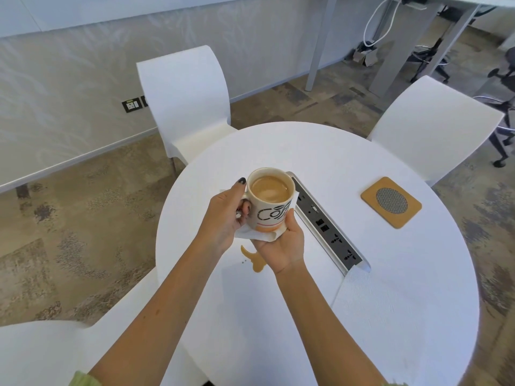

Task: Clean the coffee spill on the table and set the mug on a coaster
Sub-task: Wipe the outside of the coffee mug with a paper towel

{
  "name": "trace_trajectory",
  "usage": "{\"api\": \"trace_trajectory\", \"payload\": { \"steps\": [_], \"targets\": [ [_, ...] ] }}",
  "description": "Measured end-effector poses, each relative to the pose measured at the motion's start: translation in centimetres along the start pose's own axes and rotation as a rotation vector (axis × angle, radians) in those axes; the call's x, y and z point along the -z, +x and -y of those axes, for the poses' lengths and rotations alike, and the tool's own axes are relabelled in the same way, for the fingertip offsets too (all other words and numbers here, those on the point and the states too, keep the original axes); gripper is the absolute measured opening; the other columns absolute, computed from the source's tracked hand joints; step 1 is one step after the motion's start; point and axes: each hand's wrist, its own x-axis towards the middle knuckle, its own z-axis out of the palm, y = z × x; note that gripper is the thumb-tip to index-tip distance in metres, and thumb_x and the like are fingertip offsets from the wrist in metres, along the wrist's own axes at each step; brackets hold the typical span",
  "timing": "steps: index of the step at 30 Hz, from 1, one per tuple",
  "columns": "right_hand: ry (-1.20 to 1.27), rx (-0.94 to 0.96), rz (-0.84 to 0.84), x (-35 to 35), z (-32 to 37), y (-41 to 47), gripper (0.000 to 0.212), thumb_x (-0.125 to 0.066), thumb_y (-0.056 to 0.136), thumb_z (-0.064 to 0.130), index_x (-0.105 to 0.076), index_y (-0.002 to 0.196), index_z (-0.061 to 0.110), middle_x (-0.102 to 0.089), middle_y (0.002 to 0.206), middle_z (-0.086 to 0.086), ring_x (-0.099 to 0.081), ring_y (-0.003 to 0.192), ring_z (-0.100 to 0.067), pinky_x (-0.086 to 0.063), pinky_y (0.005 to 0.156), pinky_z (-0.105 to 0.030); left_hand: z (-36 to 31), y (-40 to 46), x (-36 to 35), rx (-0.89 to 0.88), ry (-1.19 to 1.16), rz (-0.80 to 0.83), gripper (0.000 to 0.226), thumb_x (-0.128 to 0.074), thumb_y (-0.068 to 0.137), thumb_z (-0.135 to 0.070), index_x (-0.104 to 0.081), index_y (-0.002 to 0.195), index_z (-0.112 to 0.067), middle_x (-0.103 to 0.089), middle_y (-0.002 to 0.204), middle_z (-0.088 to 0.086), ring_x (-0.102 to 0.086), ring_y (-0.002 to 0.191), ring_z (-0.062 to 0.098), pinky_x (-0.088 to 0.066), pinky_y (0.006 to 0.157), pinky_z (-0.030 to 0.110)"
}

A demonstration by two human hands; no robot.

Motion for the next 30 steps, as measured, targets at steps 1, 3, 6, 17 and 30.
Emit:
{"api": "trace_trajectory", "payload": {
  "steps": [1,3,6,17,30],
  "targets": [
    [-0.004,0.004,-0.017,-0.2,0.0,0.1,0.067,-0.046,0.092,0.045,-0.03,0.145,0.007,-0.03,0.15,-0.021,-0.031,0.137,-0.037,-0.032,0.109,-0.052,0.1,0.0,0.1,-0.001,0.011,0.005,0.025,-0.054,0.095,-0.029,-0.052,0.075,-0.014,-0.041,0.046,-0.006,-0.039,0.047,0.006,-0.036,0.057,0.02],
    [-0.012,0.007,-0.045,-0.4,0.1,0.0,0.066,-0.045,0.092,0.045,-0.035,0.143,0.005,-0.037,0.146,-0.024,-0.036,0.133,-0.039,-0.035,0.106,-0.054,0.2,0.1,0.2,-0.002,0.038,0.007,0.026,-0.054,0.094,-0.03,-0.05,0.073,-0.015,-0.041,0.047,-0.006,-0.039,0.047,0.006,-0.036,0.058,0.02],
    [-0.016,0.014,-0.083,-0.9,0.1,-0.1,0.063,-0.035,0.096,0.048,-0.039,0.14,0.003,-0.041,0.142,-0.026,-0.039,0.131,-0.039,-0.037,0.101,-0.057,0.3,0.3,0.1,-0.037,0.104,-0.002,0.036,-0.053,0.095,-0.031,-0.045,0.063,-0.017,-0.039,0.046,-0.005,-0.035,0.048,0.01,-0.033,0.059,0.024],
    [-0.018,0.067,-0.115,-2.2,1.7,-0.8,0.059,-0.025,0.101,0.044,-0.039,0.139,0.002,-0.048,0.136,-0.027,-0.048,0.12,-0.04,-0.049,0.09,-0.055,0.0,0.1,-0.9,-0.093,0.091,-0.015,0.052,-0.05,0.097,-0.031,-0.03,0.049,-0.024,-0.027,0.043,-0.006,-0.024,0.045,0.01,-0.022,0.056,0.029],
    [-0.247,0.117,-0.118,-1.8,7.2,-4.9,0.057,-0.078,0.066,0.022,-0.063,0.118,0.003,-0.061,0.126,-0.02,-0.058,0.114,-0.039,-0.051,0.084,-0.058,-0.6,0.1,0.0,-0.013,-0.062,-0.016,0.041,-0.052,0.096,-0.033,-0.033,0.061,-0.022,-0.026,0.043,-0.006,-0.024,0.043,0.01,-0.024,0.053,0.024]
  ]
}}
